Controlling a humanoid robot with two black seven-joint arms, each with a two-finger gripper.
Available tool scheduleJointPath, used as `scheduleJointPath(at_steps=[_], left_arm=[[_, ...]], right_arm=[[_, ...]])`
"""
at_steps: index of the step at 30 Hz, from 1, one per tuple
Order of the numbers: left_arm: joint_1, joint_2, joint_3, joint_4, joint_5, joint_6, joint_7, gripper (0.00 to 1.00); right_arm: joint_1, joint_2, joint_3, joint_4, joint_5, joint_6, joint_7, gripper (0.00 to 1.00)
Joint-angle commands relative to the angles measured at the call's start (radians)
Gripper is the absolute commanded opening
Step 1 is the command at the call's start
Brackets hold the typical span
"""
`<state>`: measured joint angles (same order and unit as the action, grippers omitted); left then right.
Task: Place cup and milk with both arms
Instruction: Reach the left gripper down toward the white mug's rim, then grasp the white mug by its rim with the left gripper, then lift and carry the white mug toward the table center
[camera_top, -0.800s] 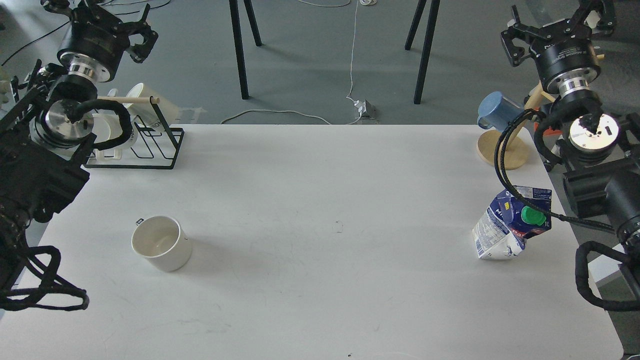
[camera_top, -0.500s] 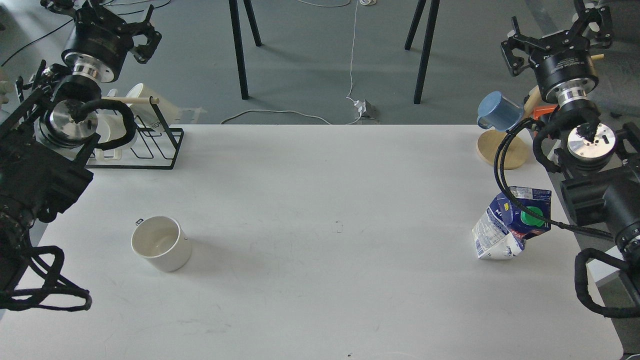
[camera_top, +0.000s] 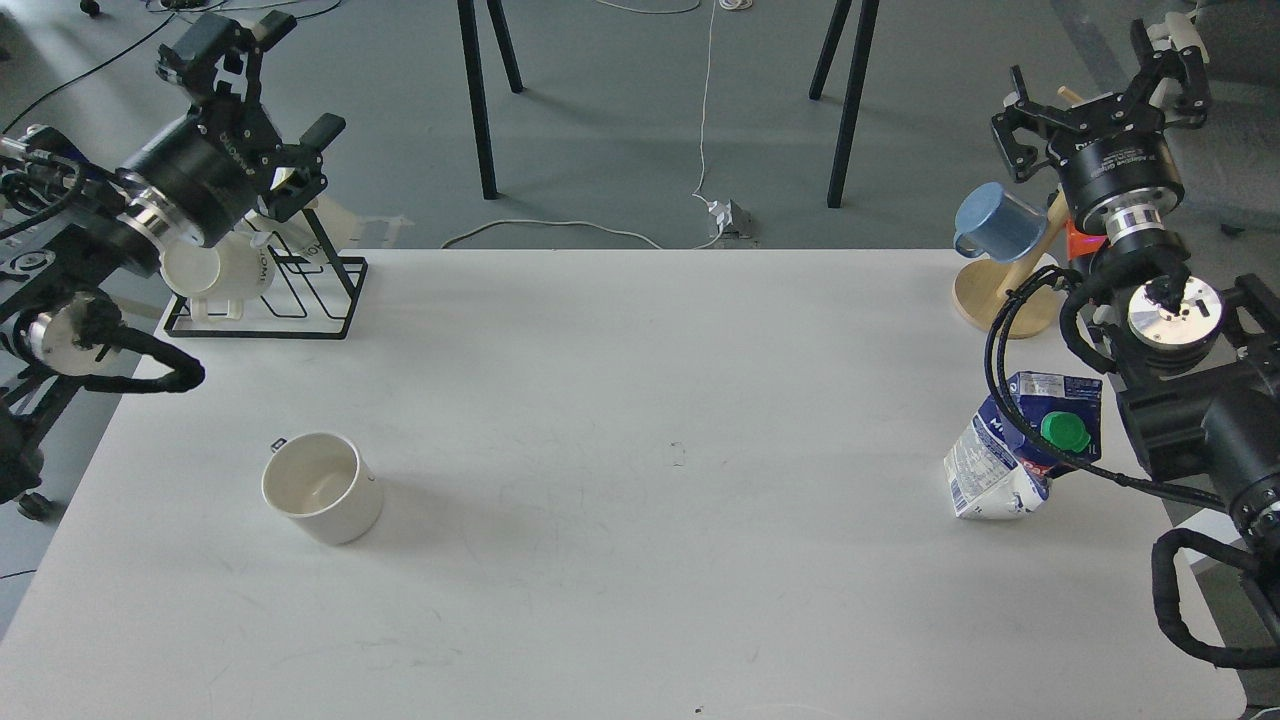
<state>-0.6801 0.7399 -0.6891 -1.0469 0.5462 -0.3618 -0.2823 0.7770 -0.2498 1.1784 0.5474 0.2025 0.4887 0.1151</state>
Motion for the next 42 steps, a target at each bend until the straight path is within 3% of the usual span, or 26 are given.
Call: scheduleJointPath(at_steps=[1, 4, 9, 15, 22, 24, 29, 31, 36, 42], left_arm=[[0.121, 0.119, -0.001, -0.146, 0.298, 0.015, -0.052, 0.96], [0.187, 0.174, 0.003, -0.17, 0.542, 0.055, -0.136, 0.93], [0.313, 0.22, 0.016, -0.174, 0.893, 0.145, -0.19, 0.83], [0.395, 0.22, 0.051, -0.142, 1.272, 0.316, -0.181, 0.76], [0.381, 0.113, 0.098, -0.001, 1.569, 0.342, -0.149, 0.65], [0.383, 0.11, 0.099, 0.022, 1.572, 0.342, -0.152, 0.54], [0.381, 0.108, 0.099, 0.045, 1.568, 0.34, -0.166, 0.15], [0.376, 0.107, 0.099, 0.054, 1.566, 0.34, -0.169, 0.09], [0.35, 0.104, 0.097, 0.053, 1.568, 0.342, -0.206, 0.06], [0.297, 0.115, 0.099, 0.036, 1.569, 0.33, -0.206, 0.05]], right_arm=[[-0.024, -0.011, 0.004, 0.013, 0.0, 0.0, 0.0, 0.99], [-0.042, -0.011, 0.004, 0.016, 0.001, 0.0, 0.001, 0.99], [-0.064, -0.011, 0.006, 0.039, 0.0, 0.0, 0.001, 0.99], [-0.073, -0.019, 0.006, 0.048, 0.0, 0.0, 0.001, 0.99], [-0.088, -0.026, 0.007, 0.066, 0.0, 0.0, 0.001, 0.99], [-0.093, -0.04, 0.01, 0.08, 0.0, 0.0, 0.001, 0.99], [-0.105, -0.06, 0.012, 0.08, 0.0, 0.0, 0.005, 0.99], [-0.111, -0.062, 0.012, 0.078, 0.0, 0.0, 0.009, 0.99], [-0.119, -0.062, 0.012, 0.078, 0.0, 0.0, 0.012, 0.99], [-0.12, -0.063, 0.013, 0.079, 0.0, 0.0, 0.014, 0.99]])
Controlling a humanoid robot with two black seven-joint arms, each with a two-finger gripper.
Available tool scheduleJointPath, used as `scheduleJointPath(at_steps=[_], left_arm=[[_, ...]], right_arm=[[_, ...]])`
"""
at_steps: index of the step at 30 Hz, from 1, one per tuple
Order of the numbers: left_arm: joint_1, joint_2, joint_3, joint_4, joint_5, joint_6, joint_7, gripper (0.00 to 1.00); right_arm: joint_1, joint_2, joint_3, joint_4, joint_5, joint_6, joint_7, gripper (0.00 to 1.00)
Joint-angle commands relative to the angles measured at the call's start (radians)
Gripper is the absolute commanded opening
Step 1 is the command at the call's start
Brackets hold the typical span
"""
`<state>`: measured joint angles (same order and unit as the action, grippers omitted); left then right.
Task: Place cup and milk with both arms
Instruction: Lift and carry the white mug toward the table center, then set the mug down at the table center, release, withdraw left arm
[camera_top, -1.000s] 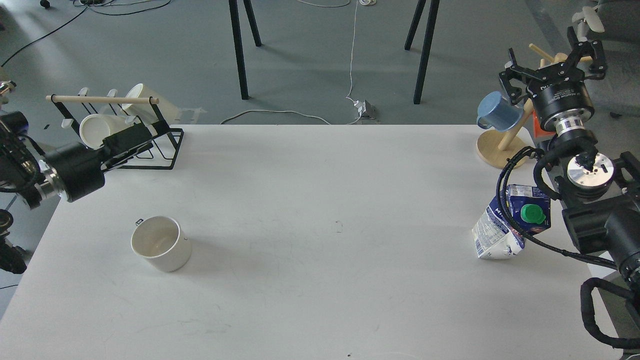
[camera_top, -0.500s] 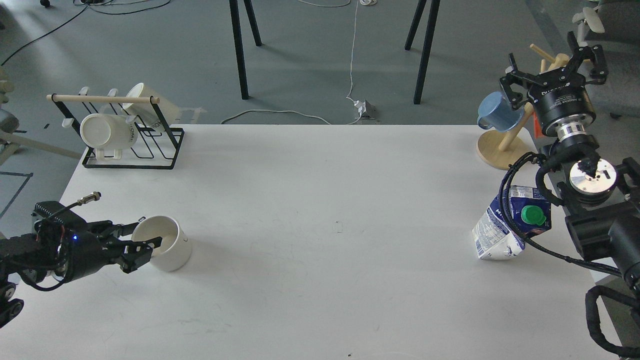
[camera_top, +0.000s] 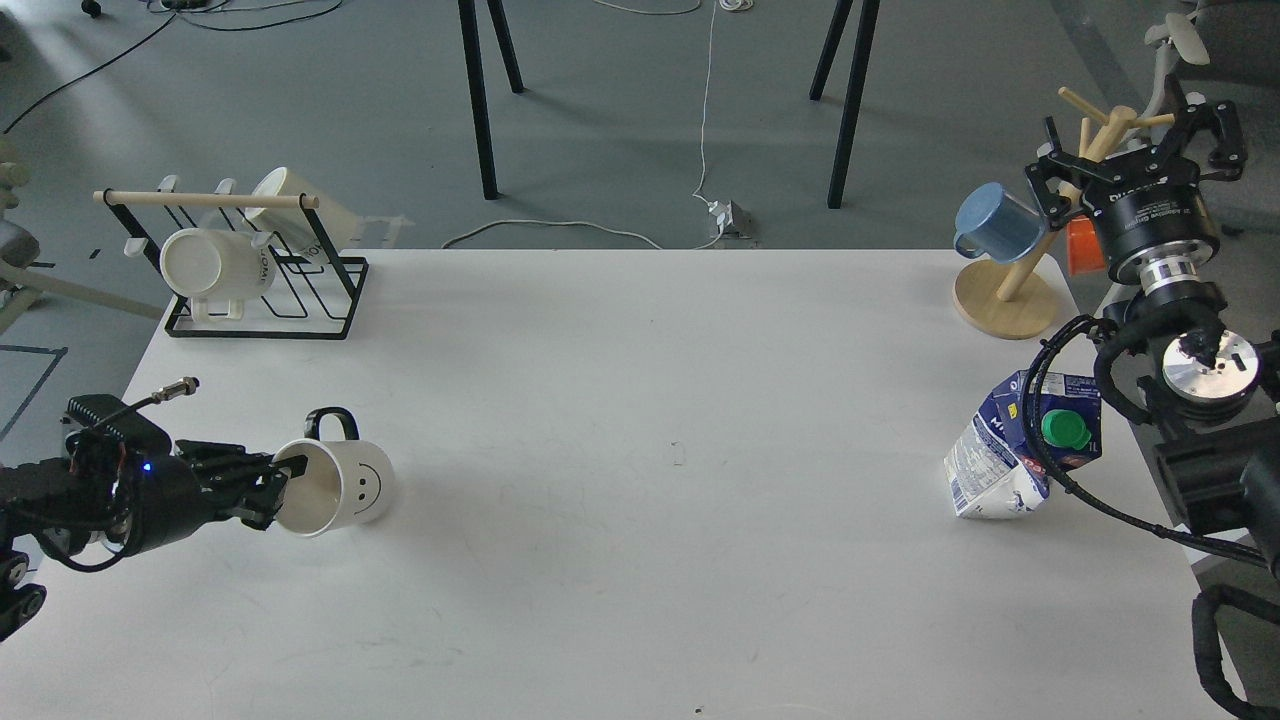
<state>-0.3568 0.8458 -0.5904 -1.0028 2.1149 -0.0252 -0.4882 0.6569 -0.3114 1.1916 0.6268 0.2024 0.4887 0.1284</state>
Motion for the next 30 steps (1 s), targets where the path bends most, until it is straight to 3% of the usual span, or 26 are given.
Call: scheduleJointPath(at_steps=[1, 4, 9, 13, 18, 22, 30], left_arm=[[-0.04, 0.013, 0.0, -0.023, 0.0, -0.01, 0.0, 0.05], [-0.085, 0.019, 0.0, -0.088, 0.002, -0.074, 0.0, 0.05], [-0.201, 0.012, 0.0, -0.247, 0.011, -0.324, 0.0, 0.05], [-0.332, -0.164, 0.041, -0.303, 0.066, -0.463, 0.005, 0.05], [-0.455, -0.393, 0.153, -0.28, 0.067, -0.463, 0.059, 0.06], [-0.479, -0.542, 0.234, -0.169, 0.067, -0.463, 0.063, 0.07], [-0.487, -0.629, 0.242, -0.01, 0.067, -0.463, 0.076, 0.12]], right_arm=[[0.0, -0.001, 0.0, -0.001, 0.0, 0.0, 0.0, 0.99], [-0.013, -0.001, 0.0, 0.001, 0.0, 0.0, 0.0, 0.99], [-0.022, -0.003, 0.011, 0.001, 0.0, 0.0, 0.0, 0.99], [-0.023, -0.014, 0.019, 0.002, 0.0, 0.0, 0.0, 0.99], [-0.026, -0.035, 0.023, 0.004, 0.002, 0.0, 0.0, 0.99], [-0.036, -0.047, 0.042, 0.004, 0.0, 0.0, 0.0, 0.99], [-0.056, -0.058, 0.045, 0.013, 0.002, 0.0, 0.0, 0.99]])
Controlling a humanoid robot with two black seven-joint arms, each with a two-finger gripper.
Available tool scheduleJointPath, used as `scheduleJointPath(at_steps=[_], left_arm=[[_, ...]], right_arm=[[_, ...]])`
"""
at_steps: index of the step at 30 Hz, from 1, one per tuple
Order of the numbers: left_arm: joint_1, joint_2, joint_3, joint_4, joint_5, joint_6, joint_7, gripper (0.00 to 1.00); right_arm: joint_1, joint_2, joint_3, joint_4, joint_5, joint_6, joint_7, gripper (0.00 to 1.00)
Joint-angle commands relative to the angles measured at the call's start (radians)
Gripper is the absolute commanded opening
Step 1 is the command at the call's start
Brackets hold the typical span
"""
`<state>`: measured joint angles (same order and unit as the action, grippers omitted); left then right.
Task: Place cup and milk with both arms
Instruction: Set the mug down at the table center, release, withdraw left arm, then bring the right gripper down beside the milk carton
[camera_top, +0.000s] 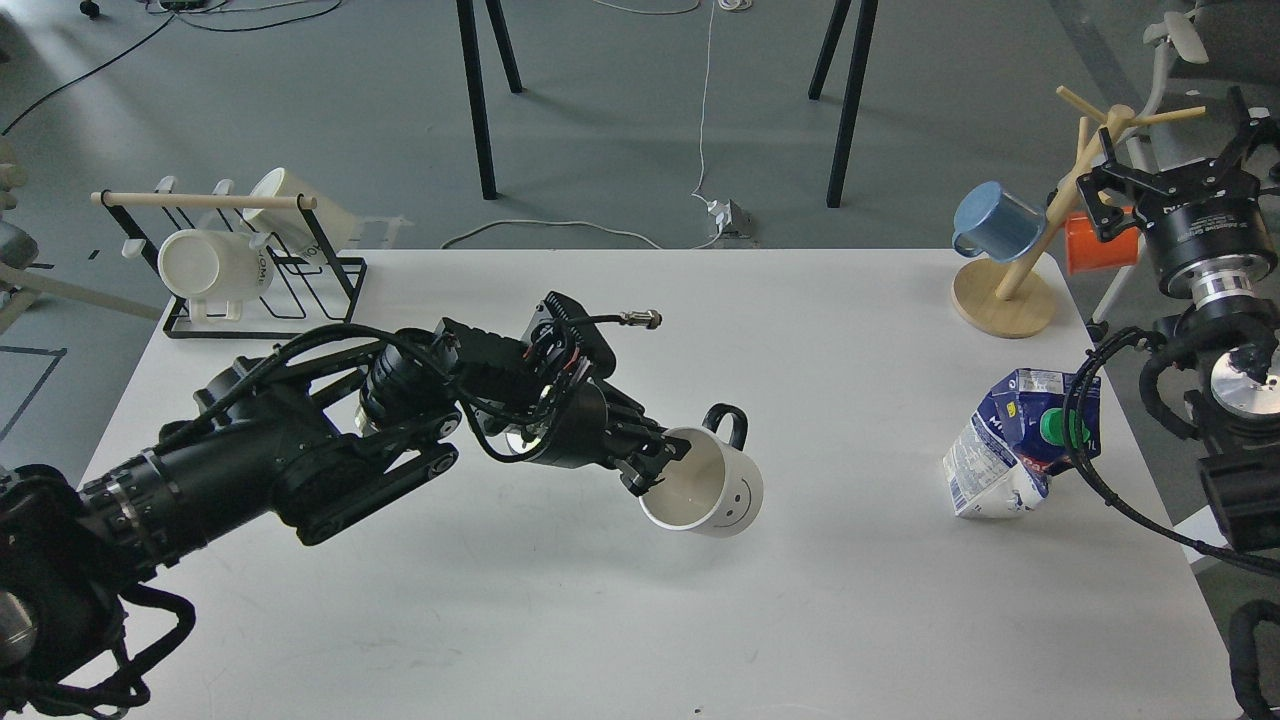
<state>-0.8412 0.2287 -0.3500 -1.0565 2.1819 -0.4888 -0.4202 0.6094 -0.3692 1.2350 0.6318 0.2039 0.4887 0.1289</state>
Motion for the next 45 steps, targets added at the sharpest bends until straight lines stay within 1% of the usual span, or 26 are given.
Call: scheduleJointPath(at_steps=[1, 5, 7, 10, 14, 15, 16, 19, 22, 24, 27, 29, 31, 33, 35, 38, 40, 42, 45], left_arm=[[-0.002, -0.012, 0.002, 0.056, 0.0, 0.0, 0.011, 0.12], [0.005, -0.002, 0.003, 0.069, 0.0, 0.0, 0.011, 0.13], [0.008, 0.0, 0.003, 0.069, 0.0, 0.0, 0.011, 0.18], [0.007, 0.006, 0.003, 0.069, 0.0, 0.0, 0.011, 0.24], [0.004, 0.012, 0.0, 0.066, 0.0, 0.0, 0.008, 0.25], [0.005, 0.018, -0.003, 0.061, 0.0, 0.0, 0.006, 0.28], [0.005, 0.026, -0.01, 0.058, 0.0, 0.0, 0.005, 0.33], [0.005, 0.049, -0.055, 0.029, 0.0, 0.0, -0.002, 0.6], [0.01, 0.086, -0.142, -0.009, 0.0, 0.0, -0.003, 0.63], [0.01, 0.101, -0.199, -0.014, 0.0, 0.0, -0.002, 0.7], [0.01, 0.124, -0.311, -0.014, -0.201, 0.0, 0.001, 0.8], [0.011, 0.146, -0.383, -0.008, -0.359, 0.0, 0.003, 0.84], [0.013, 0.153, -0.441, 0.006, -0.547, 0.0, 0.003, 0.88], [0.022, 0.161, -0.487, 0.044, -0.768, 0.0, 0.003, 0.94], [0.028, 0.159, -0.507, 0.104, -0.999, 0.0, 0.003, 0.96], [0.027, 0.158, -0.511, 0.183, -1.375, 0.0, 0.006, 0.96], [0.03, 0.155, -0.509, 0.245, -1.63, 0.042, 0.008, 0.97], [0.031, 0.15, -0.501, 0.314, -1.871, 0.047, 0.009, 0.99], [0.034, 0.143, -0.498, 0.377, -2.123, 0.044, 0.011, 0.99]], right_arm=[[-0.014, -0.001, 0.003, 0.014, 0.0, 0.0, 0.0, 0.99], [-0.039, -0.002, 0.026, 0.035, 0.0, 0.0, 0.0, 0.99], [-0.045, -0.002, 0.029, 0.04, 0.0, 0.0, 0.0, 0.99], [-0.046, -0.008, 0.032, 0.04, 0.0, 0.0, 0.0, 0.99], [-0.051, -0.014, 0.034, 0.043, 0.0, 0.0, 0.0, 0.99], [-0.051, -0.019, 0.034, 0.043, 0.0, 0.0, 0.0, 0.99], [-0.053, -0.027, 0.034, 0.043, 0.0, 0.0, 0.0, 0.99], [-0.071, -0.04, 0.035, 0.054, 0.0, 0.0, 0.0, 0.99], [-0.098, -0.063, 0.043, 0.078, 0.002, 0.0, 0.0, 0.99], [-0.129, -0.076, 0.057, 0.104, 0.002, 0.0, -0.002, 0.99], [-0.189, -0.091, 0.081, 0.167, 0.002, 0.0, -0.002, 0.99], [-0.236, -0.114, 0.09, 0.225, 0.002, 0.0, -0.003, 0.99], [-0.298, -0.131, 0.112, 0.285, 0.002, 0.0, -0.002, 0.99], [-0.379, -0.132, 0.15, 0.34, 0.002, 0.0, -0.002, 0.99], [-0.466, -0.132, 0.184, 0.388, 0.002, 0.0, -0.002, 0.99], [-0.586, -0.132, 0.202, 0.456, 0.003, 0.0, 0.0, 0.99], [-0.667, -0.123, 0.207, 0.499, 0.003, 0.0, 0.001, 0.99], [-0.742, -0.116, 0.207, 0.531, 0.003, 0.0, 0.008, 0.99], [-0.844, -0.079, 0.199, 0.555, 0.003, 0.0, 0.009, 0.99]])
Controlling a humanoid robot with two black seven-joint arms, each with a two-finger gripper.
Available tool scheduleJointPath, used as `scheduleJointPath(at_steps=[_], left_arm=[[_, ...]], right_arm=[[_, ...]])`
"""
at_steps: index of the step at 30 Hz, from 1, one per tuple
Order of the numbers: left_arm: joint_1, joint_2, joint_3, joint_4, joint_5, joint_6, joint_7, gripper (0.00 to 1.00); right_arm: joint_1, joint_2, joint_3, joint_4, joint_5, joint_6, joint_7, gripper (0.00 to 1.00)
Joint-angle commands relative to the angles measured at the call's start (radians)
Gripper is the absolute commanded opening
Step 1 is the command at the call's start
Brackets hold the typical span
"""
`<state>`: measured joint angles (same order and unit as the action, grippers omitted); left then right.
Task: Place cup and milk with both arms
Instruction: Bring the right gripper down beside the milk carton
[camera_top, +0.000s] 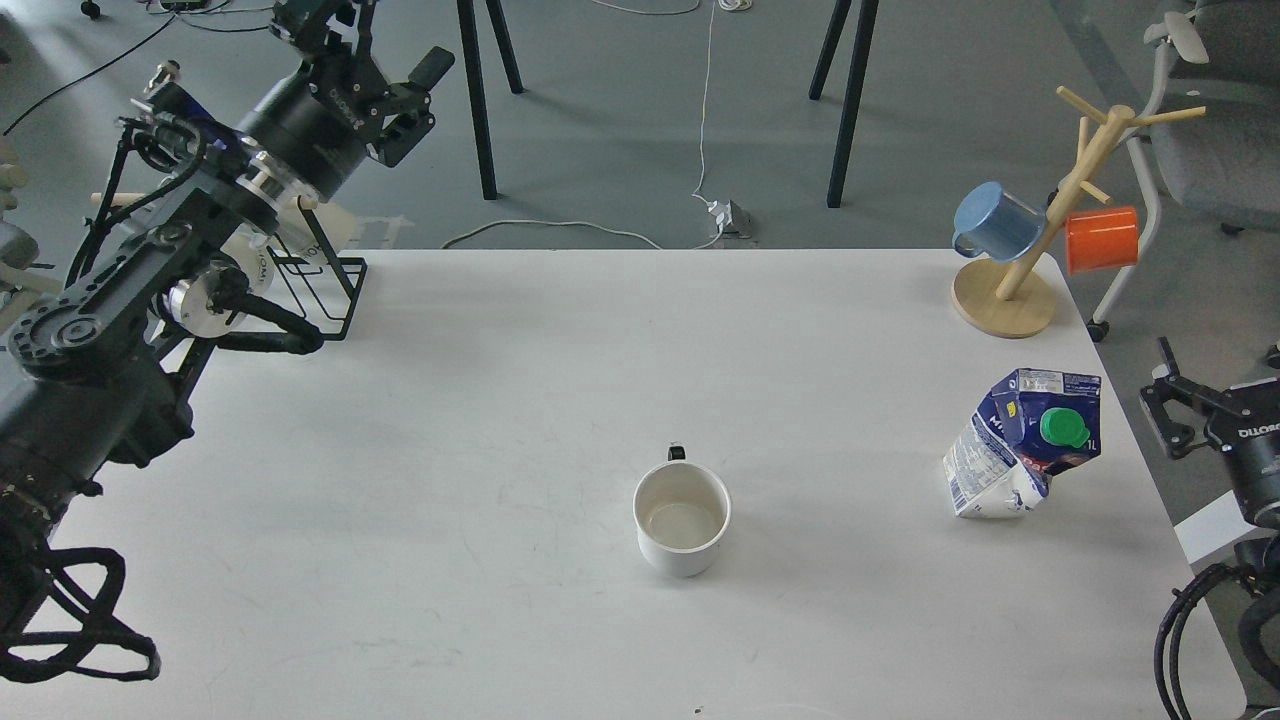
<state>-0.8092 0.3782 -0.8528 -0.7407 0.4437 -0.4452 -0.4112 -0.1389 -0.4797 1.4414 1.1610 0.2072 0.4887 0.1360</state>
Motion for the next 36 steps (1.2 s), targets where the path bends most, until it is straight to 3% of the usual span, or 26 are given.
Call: scheduleJointPath(at_steps=[1, 8, 18, 36], left_arm=[[0.002, -0.009, 0.003, 0.07, -0.425, 0.0, 0.002, 0.99], [0.067, -0.01, 0.0, 0.104, -0.494, -0.02, 0.002, 0.99], [0.082, 0.008, 0.004, 0.104, -0.493, -0.024, 0.002, 0.99], [0.082, 0.01, 0.003, 0.104, -0.491, -0.015, 0.003, 0.99]], right_arm=[[-0.119, 0.05, -0.013, 0.031, 0.0, 0.0, 0.002, 0.99], [-0.234, 0.157, -0.105, 0.042, -0.011, 0.0, -0.001, 0.97], [-0.212, 0.28, -0.2, 0.042, -0.011, 0.0, 0.002, 0.89], [-0.177, 0.288, -0.133, 0.04, -0.003, 0.0, 0.008, 0.86]])
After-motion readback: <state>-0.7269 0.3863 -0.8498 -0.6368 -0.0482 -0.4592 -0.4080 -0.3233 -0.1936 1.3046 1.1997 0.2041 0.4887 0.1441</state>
